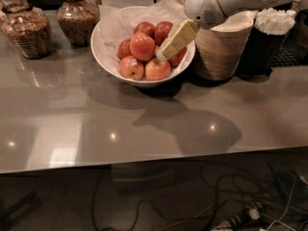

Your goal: Pick apple from white bowl

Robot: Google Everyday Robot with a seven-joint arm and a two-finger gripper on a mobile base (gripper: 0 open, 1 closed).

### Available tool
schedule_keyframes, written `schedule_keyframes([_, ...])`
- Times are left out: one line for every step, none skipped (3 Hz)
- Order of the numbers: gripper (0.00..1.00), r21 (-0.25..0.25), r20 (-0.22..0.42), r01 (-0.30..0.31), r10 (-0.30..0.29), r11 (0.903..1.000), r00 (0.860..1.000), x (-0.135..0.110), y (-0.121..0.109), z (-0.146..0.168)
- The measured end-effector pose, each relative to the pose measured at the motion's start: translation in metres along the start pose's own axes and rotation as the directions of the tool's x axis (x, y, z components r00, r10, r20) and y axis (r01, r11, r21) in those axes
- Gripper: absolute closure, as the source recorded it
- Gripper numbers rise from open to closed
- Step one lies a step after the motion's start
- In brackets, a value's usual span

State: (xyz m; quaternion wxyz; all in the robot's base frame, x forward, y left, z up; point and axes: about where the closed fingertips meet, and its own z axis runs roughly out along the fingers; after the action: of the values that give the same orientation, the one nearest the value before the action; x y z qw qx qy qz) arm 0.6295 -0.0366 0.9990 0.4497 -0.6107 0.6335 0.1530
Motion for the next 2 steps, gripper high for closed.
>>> schedule_keyframes([0.0, 0.012, 0.016, 0.013, -0.013, 0.9998, 1.0, 0.0, 0.003, 0.005])
schedule_keyframes([0.0, 0.023, 0.078, 0.028, -0.03, 0.9993, 0.997, -0.005, 0.004, 0.024])
